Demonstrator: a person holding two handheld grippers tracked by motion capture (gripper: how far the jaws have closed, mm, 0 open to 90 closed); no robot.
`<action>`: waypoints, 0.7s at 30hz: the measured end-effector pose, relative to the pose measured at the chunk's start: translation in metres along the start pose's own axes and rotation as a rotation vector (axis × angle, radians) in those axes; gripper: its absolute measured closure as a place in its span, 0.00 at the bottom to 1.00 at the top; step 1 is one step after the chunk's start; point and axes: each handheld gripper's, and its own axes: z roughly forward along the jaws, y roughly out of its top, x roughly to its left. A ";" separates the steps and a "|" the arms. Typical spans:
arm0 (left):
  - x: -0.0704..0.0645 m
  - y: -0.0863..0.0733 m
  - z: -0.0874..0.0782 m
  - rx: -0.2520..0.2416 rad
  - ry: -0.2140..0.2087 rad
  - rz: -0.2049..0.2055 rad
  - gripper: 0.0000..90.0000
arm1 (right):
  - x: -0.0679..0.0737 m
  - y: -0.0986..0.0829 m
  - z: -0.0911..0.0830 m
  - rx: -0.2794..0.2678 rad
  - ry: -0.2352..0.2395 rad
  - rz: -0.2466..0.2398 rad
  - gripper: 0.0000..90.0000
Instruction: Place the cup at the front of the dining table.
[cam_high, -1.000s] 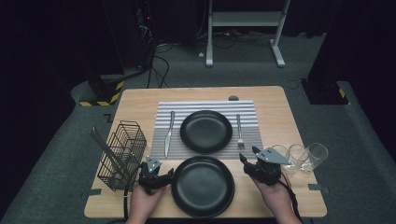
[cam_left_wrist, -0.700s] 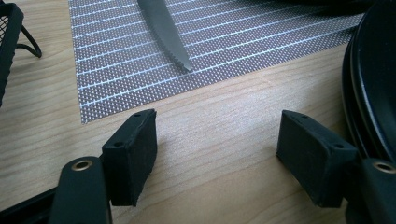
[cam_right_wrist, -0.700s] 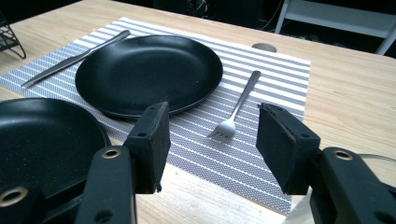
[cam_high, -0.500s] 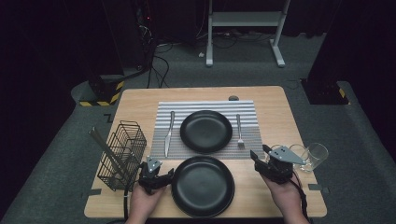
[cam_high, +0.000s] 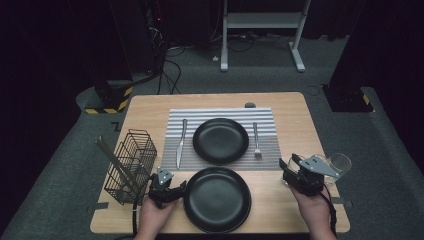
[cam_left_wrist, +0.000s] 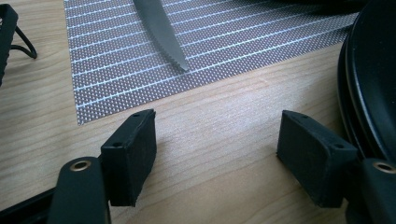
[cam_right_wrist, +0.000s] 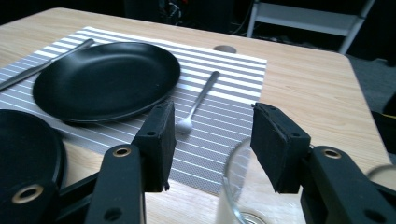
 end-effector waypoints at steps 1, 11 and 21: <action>0.000 0.000 0.000 0.000 0.000 0.000 0.32 | -0.001 -0.001 0.000 0.002 -0.009 0.000 0.56; 0.000 0.000 0.000 0.000 0.000 -0.001 0.31 | -0.008 -0.006 0.003 0.015 -0.041 0.005 0.58; 0.000 0.000 0.000 0.001 -0.006 0.003 0.32 | -0.008 -0.017 0.004 0.043 -0.039 -0.012 0.63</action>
